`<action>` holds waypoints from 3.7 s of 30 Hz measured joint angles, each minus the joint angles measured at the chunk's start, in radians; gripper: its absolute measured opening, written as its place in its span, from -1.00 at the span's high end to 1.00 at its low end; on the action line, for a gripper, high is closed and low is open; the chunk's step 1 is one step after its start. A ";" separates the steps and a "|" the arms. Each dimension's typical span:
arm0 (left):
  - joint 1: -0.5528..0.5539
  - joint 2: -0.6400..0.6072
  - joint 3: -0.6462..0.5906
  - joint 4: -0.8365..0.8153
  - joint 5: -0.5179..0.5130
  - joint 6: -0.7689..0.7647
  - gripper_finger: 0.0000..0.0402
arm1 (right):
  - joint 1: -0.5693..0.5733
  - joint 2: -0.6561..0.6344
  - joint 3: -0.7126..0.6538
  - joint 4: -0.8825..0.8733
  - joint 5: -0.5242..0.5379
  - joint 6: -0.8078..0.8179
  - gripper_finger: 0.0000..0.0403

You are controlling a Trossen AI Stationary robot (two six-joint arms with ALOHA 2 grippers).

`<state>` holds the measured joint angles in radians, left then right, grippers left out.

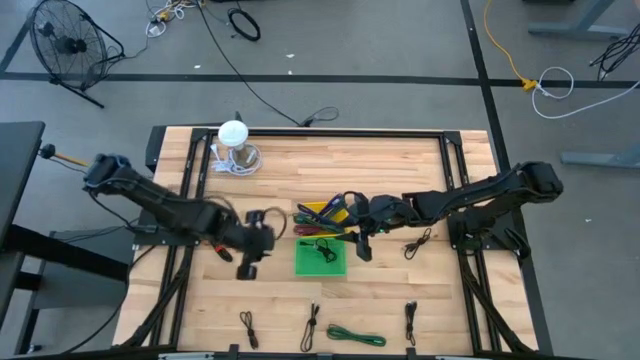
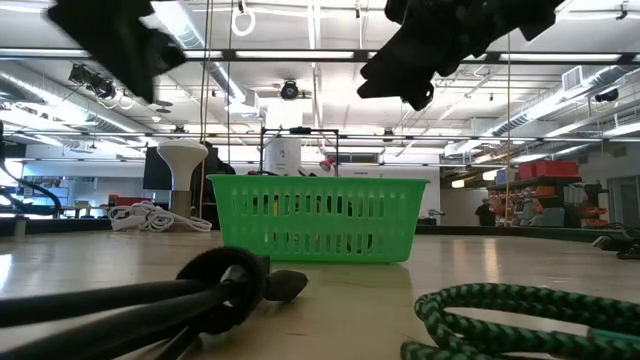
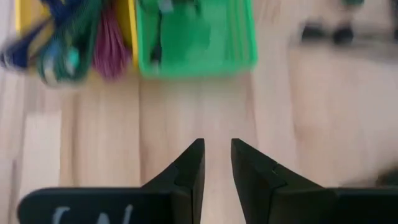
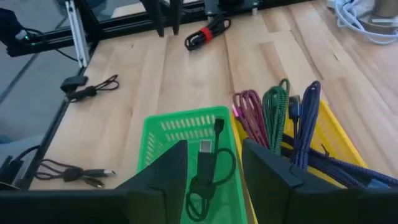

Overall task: Pick & Place USB Port
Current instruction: Put the black USB cable into the green bin

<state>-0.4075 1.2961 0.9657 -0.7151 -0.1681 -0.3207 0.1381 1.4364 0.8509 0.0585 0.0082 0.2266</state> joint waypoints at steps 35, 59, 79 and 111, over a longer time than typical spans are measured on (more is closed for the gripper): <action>-0.247 -0.001 -0.358 -0.197 0.050 -0.033 0.59 | 0.001 0.002 0.000 0.008 0.063 -0.014 0.25; -0.246 -0.001 -0.293 -0.178 -0.052 -0.006 0.59 | 0.000 0.002 0.000 0.008 0.115 -0.026 0.25; -0.246 0.000 -0.293 -0.154 -0.040 0.012 0.59 | 0.000 0.002 0.000 0.008 0.115 -0.026 0.25; -0.231 0.192 -0.290 -0.020 -0.133 0.020 0.59 | 0.001 0.002 0.000 0.008 0.112 -0.027 0.25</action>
<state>-0.6385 1.4876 0.6762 -0.7351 -0.3011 -0.3005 0.1387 1.4380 0.8507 0.0662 0.1197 0.1997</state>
